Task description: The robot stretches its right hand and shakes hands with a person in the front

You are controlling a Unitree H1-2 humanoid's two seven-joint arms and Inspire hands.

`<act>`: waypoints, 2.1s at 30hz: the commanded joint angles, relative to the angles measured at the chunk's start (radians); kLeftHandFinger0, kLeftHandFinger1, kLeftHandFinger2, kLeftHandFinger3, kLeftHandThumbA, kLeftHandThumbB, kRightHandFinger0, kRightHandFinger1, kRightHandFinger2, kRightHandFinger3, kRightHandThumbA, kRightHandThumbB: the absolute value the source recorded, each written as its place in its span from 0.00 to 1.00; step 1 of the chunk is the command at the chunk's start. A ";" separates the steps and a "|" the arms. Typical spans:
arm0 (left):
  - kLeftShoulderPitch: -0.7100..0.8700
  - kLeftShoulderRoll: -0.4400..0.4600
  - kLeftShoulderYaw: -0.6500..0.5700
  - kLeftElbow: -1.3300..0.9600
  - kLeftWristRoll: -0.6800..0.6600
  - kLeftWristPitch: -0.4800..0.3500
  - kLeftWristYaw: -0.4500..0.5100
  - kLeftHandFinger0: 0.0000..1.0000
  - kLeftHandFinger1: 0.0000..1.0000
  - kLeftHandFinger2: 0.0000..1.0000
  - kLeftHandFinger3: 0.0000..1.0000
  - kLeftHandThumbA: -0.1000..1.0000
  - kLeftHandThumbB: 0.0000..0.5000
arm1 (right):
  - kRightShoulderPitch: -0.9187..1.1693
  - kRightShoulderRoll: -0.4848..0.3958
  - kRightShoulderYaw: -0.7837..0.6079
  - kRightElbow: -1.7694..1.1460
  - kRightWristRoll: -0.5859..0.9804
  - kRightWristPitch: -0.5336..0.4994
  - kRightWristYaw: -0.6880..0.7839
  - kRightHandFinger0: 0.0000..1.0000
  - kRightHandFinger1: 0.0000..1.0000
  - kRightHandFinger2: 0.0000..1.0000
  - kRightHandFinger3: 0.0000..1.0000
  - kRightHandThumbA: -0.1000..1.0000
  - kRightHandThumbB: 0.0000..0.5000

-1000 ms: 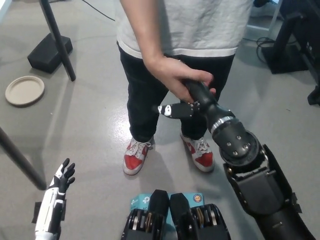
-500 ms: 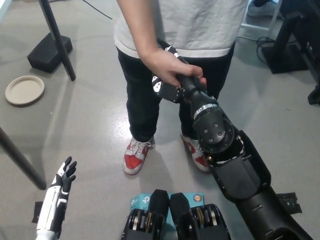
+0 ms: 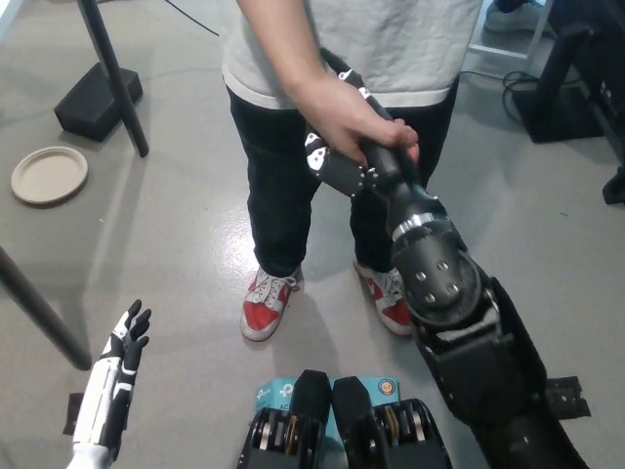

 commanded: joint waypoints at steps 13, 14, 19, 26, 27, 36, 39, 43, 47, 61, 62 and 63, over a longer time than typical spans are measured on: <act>-0.022 0.022 0.005 -0.021 0.008 -0.033 0.018 1.00 1.00 1.00 1.00 1.00 0.17 | 0.053 -0.020 0.015 -0.444 0.005 0.137 0.142 1.00 1.00 1.00 1.00 0.23 0.50; -0.025 0.021 0.004 -0.023 0.007 -0.030 0.017 1.00 1.00 1.00 1.00 1.00 0.17 | 0.042 -0.020 0.001 -0.371 0.007 0.141 0.130 1.00 1.00 1.00 1.00 0.23 0.49; -0.038 0.023 0.002 -0.031 0.018 -0.021 0.021 1.00 1.00 1.00 1.00 1.00 0.15 | -0.064 -0.016 -0.053 0.051 0.031 0.054 0.057 1.00 1.00 1.00 1.00 0.25 0.51; -0.052 0.020 -0.001 -0.033 0.015 -0.007 0.018 1.00 1.00 1.00 1.00 1.00 0.13 | -0.252 -0.009 -0.095 0.540 0.062 -0.018 0.009 1.00 1.00 1.00 1.00 0.28 0.51; -0.053 0.020 -0.002 -0.032 0.015 -0.010 0.016 1.00 1.00 1.00 1.00 1.00 0.13 | -0.278 -0.008 -0.099 0.600 0.066 -0.028 0.005 1.00 1.00 1.00 1.00 0.29 0.52; -0.060 0.026 -0.006 -0.037 0.018 -0.005 0.010 1.00 1.00 1.00 1.00 1.00 0.14 | -0.210 -0.003 -0.079 0.398 0.046 -0.020 0.033 1.00 1.00 1.00 1.00 0.34 0.50; -0.065 0.031 -0.006 -0.040 0.021 -0.002 0.009 1.00 1.00 1.00 1.00 1.00 0.13 | -0.122 0.000 -0.050 0.102 0.030 0.000 0.066 1.00 1.00 1.00 1.00 0.33 0.50; -0.055 0.024 -0.008 -0.039 0.020 -0.002 0.011 1.00 1.00 1.00 1.00 1.00 0.11 | -0.048 0.013 -0.014 -0.212 0.012 0.058 0.109 1.00 1.00 1.00 1.00 0.36 0.53; -0.059 0.030 -0.007 -0.023 0.014 -0.024 0.009 1.00 1.00 1.00 1.00 1.00 0.13 | -0.003 0.019 0.037 -0.583 -0.017 0.159 0.189 1.00 1.00 1.00 1.00 0.44 0.56; -0.049 0.023 -0.013 -0.017 0.021 -0.024 0.011 1.00 1.00 1.00 1.00 1.00 0.09 | -0.033 -0.021 0.016 -0.677 0.045 0.247 0.285 1.00 1.00 1.00 1.00 0.52 0.72; -0.043 0.021 -0.014 -0.013 0.017 -0.026 0.010 1.00 1.00 1.00 1.00 1.00 0.10 | -0.041 -0.027 0.012 -0.588 0.050 0.247 0.270 1.00 1.00 1.00 1.00 0.48 0.68; -0.043 0.021 -0.015 -0.011 0.016 -0.026 0.009 1.00 1.00 1.00 1.00 1.00 0.10 | -0.047 -0.027 0.008 -0.538 0.038 0.247 0.267 1.00 1.00 1.00 1.00 0.47 0.68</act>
